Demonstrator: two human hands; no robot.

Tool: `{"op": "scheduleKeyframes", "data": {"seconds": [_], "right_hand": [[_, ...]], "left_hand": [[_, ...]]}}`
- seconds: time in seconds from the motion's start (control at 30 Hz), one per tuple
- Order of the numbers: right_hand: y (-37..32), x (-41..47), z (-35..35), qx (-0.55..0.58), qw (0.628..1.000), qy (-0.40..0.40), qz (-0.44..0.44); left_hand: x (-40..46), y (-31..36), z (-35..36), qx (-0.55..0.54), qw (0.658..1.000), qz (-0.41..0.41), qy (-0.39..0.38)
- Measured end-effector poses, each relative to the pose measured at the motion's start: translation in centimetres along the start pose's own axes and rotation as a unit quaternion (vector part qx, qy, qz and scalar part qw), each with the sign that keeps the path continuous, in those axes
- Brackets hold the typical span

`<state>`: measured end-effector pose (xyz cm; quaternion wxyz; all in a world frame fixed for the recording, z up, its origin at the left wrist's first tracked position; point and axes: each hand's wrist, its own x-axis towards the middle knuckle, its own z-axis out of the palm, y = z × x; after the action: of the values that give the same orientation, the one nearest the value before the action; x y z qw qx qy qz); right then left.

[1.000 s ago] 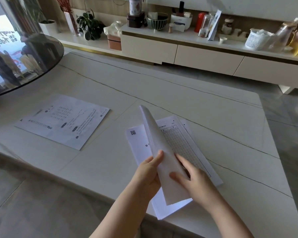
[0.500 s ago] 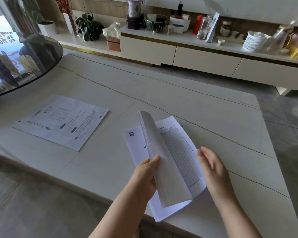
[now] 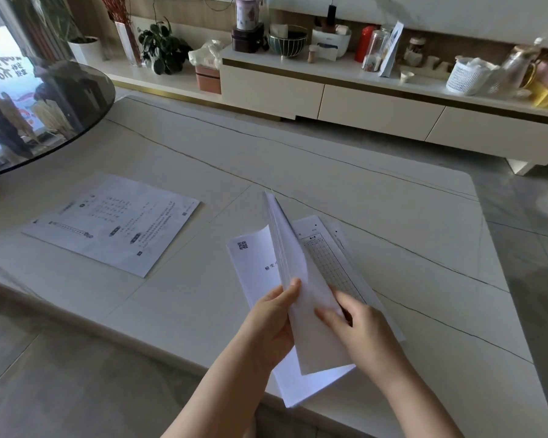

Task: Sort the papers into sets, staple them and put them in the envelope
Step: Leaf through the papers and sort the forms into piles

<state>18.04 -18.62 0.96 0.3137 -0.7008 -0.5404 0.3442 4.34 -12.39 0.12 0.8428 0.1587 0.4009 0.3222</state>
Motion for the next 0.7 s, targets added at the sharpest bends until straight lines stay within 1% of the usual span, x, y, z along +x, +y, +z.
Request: {"op": "scheduleKeyframes", "data": {"seconds": [0.07,0.17,0.23,0.3,0.37,0.43,0.47,0.5,0.53,0.63,0.7], "right_hand": [[0.2,0.1,-0.1,0.018,1.0,0.006,0.009],[0.8,0.3,-0.3,0.089,0.995,0.029,0.033],[1.0,0.5,-0.6,0.159,0.983,0.053,0.072],[0.8,0.5,-1.0,0.201,0.97,0.082,0.113],[0.6,0.4,-1.5,0.183,0.969,0.117,0.116],[0.6,0.0,-1.7,0.096,0.981,0.155,0.074],[0.5,-0.1,-1.7,0.055,0.984,0.161,0.045],[0.3,-0.2,-1.4,0.034,0.989,0.144,0.023],[0.2,-0.2,-1.1,0.033,0.994,0.106,0.016],[0.2,-0.2,0.5,0.046,0.997,-0.04,0.04],[0.4,-0.1,1.4,0.004,0.997,-0.07,0.044]], "left_hand": [[-0.1,0.1,0.1,0.01,1.0,0.003,0.002],[0.0,0.1,0.1,0.024,0.998,0.009,0.054],[0.2,0.0,-0.1,0.022,0.995,0.01,0.092],[0.2,-0.1,-0.2,0.018,0.994,0.009,0.107],[0.1,-0.3,-0.3,0.019,0.993,0.009,0.114],[0.1,-0.4,-0.3,0.02,0.993,0.017,0.117],[0.1,-0.5,-0.3,0.019,0.993,0.022,0.114],[0.1,-0.5,-0.4,0.017,0.994,0.024,0.108],[0.0,-0.5,-0.4,0.014,0.995,0.023,0.099],[-0.1,-0.4,-0.3,-0.002,0.998,0.013,0.064],[-0.1,-0.5,-0.3,-0.006,0.998,0.011,0.056]]}}
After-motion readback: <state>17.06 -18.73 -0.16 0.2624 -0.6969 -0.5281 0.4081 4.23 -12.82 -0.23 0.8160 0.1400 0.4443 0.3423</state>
